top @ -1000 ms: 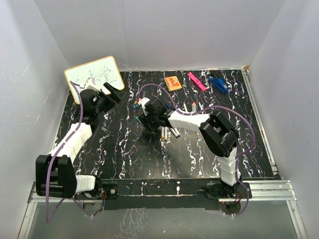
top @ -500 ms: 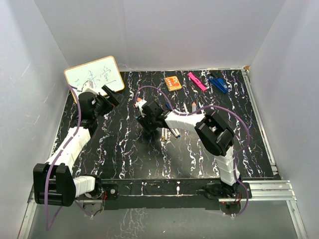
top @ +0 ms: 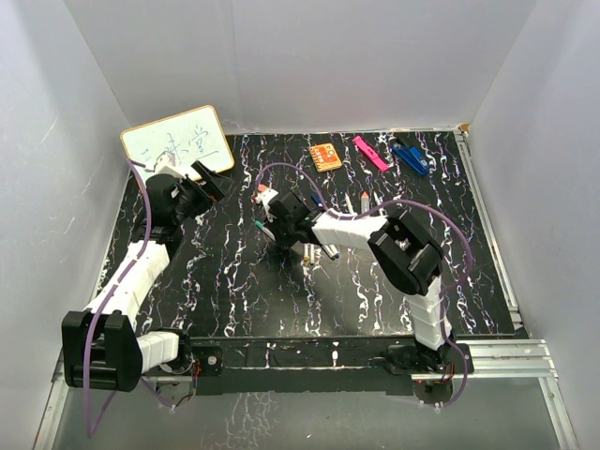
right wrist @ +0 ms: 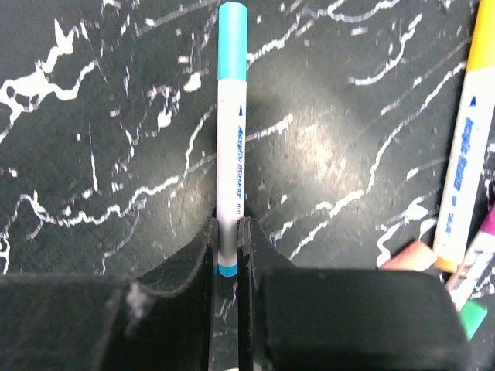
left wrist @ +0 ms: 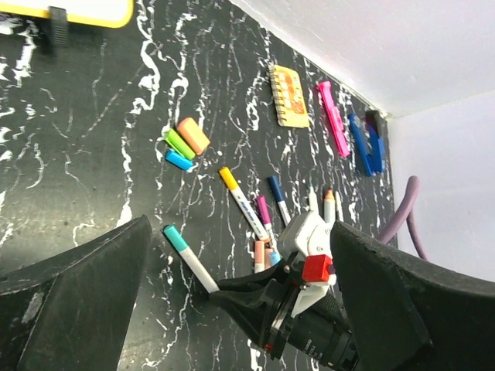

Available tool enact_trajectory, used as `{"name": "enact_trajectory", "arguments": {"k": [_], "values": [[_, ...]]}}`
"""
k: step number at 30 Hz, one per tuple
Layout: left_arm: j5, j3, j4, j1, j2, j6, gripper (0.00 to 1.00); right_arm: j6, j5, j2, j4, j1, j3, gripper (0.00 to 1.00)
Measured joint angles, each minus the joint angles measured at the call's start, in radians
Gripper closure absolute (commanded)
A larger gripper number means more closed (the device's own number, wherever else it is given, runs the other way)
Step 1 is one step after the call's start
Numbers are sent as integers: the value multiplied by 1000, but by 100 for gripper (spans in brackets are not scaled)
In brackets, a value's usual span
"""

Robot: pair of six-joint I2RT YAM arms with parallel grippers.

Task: Open the pen caps

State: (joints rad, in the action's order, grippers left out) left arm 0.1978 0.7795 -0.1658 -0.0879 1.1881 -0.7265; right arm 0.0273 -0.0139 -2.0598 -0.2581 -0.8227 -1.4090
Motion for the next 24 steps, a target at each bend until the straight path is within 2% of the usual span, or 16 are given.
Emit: {"name": "enact_trajectory", "arguments": {"k": [9,17,24], "values": [[184,-66,-166,-8,106,-99,10,12,39,207,40,0,156,100],[216,-93,-243,-95,187,-173,14,20,62,368,79,0,164,100],[221,-93,-342,-156,264,-234,17,27,67,397,88,0,188,100]]}}
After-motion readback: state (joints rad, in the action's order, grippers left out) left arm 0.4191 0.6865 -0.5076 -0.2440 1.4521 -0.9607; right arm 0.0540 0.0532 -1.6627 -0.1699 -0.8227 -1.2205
